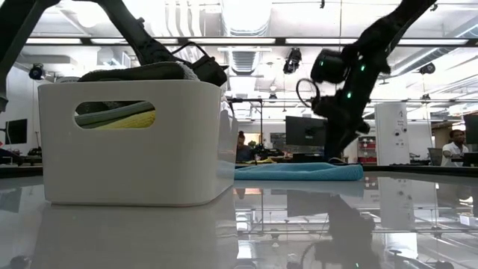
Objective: Fold microfiber towels
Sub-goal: Fold the blue microfiber towel
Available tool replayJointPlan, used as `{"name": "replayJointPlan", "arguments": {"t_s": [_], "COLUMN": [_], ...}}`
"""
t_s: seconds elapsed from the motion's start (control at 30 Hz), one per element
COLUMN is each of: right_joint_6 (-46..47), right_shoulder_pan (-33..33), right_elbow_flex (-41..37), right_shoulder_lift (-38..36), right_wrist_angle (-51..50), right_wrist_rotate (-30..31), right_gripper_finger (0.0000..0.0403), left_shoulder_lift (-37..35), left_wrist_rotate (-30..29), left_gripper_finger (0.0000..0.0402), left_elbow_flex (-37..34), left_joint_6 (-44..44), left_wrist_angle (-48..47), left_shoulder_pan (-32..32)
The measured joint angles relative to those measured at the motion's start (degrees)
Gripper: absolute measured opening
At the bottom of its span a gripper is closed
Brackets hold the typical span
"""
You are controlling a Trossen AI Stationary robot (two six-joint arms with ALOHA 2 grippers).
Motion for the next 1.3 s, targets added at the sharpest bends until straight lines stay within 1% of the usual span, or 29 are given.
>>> {"name": "replayJointPlan", "arguments": {"t_s": [0.2, 0.33, 0.43, 0.67, 0.73, 0.97, 1.17, 1.3], "right_joint_6": [-2.88, -3.12, -2.9, -2.86, -2.76, -3.91, -5.46, -5.18], "right_shoulder_pan": [-0.78, -0.8, -0.78, -0.8, -0.8, -0.8, -0.8, -0.8], "right_elbow_flex": [0.09, 0.52, 0.53, 0.38, 0.38, 1.19, 1.96, 1.96], "right_shoulder_lift": [6.83, 9.22, 9.07, 5.75, 5.15, 3.53, 3.61, 3.76], "right_wrist_angle": [2.73, 3.11, 3.01, 2.0, 1.85, 0.69, 0.61, 0.64], "right_wrist_rotate": [-0.2, -0.12, -0.06, 0.49, 0.48, 0.72, 5.49, 5.68], "right_gripper_finger": [0.0139, 0.0129, 0.0104, 0.0025, 0.0013, 0.0013, 0.0013, 0.0013], "left_shoulder_lift": [0.0, 0.0, 0.02, 0.11, 0.11, 0.17, 0.17, 0.17], "left_wrist_rotate": [0.14, 0.15, 0.17, -0.25, -0.88, -2.65, -3.26, -3.28], "left_gripper_finger": [0.0155, 0.0155, 0.0155, 0.0155, 0.0155, 0.0155, 0.0155, 0.0155], "left_elbow_flex": [-0.02, -0.05, -0.04, -0.7, -0.92, -1.22, -1.22, -1.22], "left_joint_6": [-0.07, -0.09, -0.11, -0.2, -0.21, -0.22, -0.21, -0.22], "left_wrist_angle": [0.25, 0.42, 0.5, 1.57, 1.45, 1.51, 1.51, 1.51], "left_shoulder_pan": [0.0, 0.0, 0.0, 0.04, 0.04, 0.11, 0.15, 0.19]}}
